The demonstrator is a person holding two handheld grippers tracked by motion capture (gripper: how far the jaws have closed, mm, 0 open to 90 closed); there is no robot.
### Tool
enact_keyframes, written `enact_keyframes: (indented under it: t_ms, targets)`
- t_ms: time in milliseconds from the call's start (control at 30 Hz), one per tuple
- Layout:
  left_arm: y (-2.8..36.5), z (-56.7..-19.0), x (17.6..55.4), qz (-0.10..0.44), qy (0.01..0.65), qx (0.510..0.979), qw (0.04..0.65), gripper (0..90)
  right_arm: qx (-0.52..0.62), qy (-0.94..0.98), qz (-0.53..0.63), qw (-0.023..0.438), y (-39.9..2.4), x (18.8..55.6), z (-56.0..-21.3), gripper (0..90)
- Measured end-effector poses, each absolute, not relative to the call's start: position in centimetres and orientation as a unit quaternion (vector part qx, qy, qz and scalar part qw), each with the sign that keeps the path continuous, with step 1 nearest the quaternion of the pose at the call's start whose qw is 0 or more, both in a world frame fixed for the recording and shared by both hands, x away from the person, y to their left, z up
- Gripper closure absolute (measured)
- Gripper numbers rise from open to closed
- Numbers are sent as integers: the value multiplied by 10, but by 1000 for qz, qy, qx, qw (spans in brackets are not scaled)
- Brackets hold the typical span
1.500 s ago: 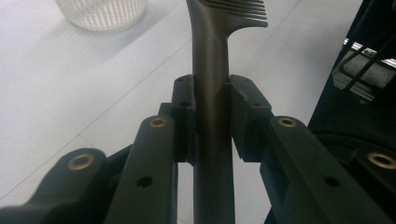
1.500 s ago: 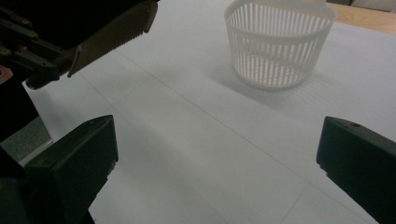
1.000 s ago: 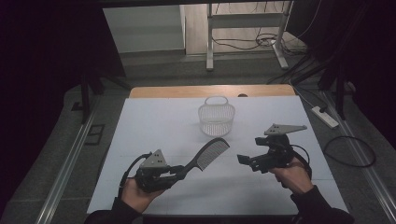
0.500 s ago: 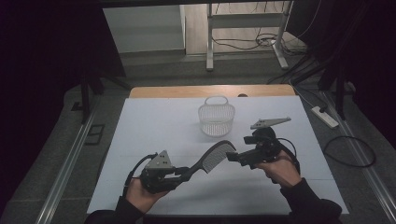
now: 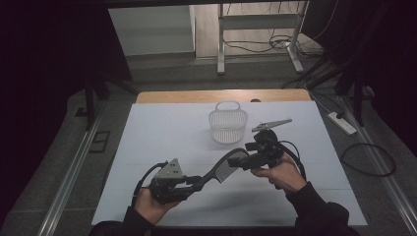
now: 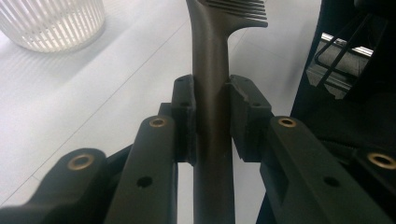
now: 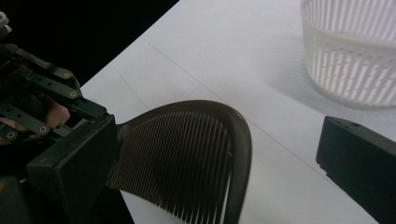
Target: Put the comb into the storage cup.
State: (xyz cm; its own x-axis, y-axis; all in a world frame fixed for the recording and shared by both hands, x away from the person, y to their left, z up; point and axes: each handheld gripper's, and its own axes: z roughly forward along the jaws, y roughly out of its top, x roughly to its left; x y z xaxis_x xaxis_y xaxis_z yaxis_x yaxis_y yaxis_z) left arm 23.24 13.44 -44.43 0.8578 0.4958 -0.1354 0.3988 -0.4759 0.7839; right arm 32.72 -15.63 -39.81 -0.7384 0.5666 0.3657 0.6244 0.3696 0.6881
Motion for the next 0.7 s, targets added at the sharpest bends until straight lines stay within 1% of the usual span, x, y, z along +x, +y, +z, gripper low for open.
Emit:
enact_keyframes:
  t_ms: [33, 133, 300, 400, 500, 533, 667, 700]
  targets:
    - [134, -444, 232, 55, 261, 857, 442, 724, -362, -826, -431, 37, -155, 328, -399, 0]
    - [134, -444, 232, 56, 259, 856, 443, 724, -361, -822, -438, 53, -155, 330, -400, 74]
    - [135, -444, 232, 60, 255, 857, 444, 723, -343, -817, -459, 73, -157, 329, -398, 316]
    - [134, -444, 231, 64, 253, 859, 441, 724, -341, -810, -469, 90, -160, 330, -398, 430]
    - [134, -445, 231, 67, 251, 860, 439, 723, -344, -801, -479, 105, -162, 331, -398, 524]
    - [134, -445, 231, 69, 250, 860, 439, 723, -345, -799, -481, 111, -163, 332, -398, 542]
    - [133, -446, 231, 73, 246, 862, 437, 723, -349, -796, -483, 110, -166, 333, -400, 650]
    - [133, -446, 231, 75, 245, 863, 435, 723, -351, -793, -485, 117, -167, 334, -401, 662]
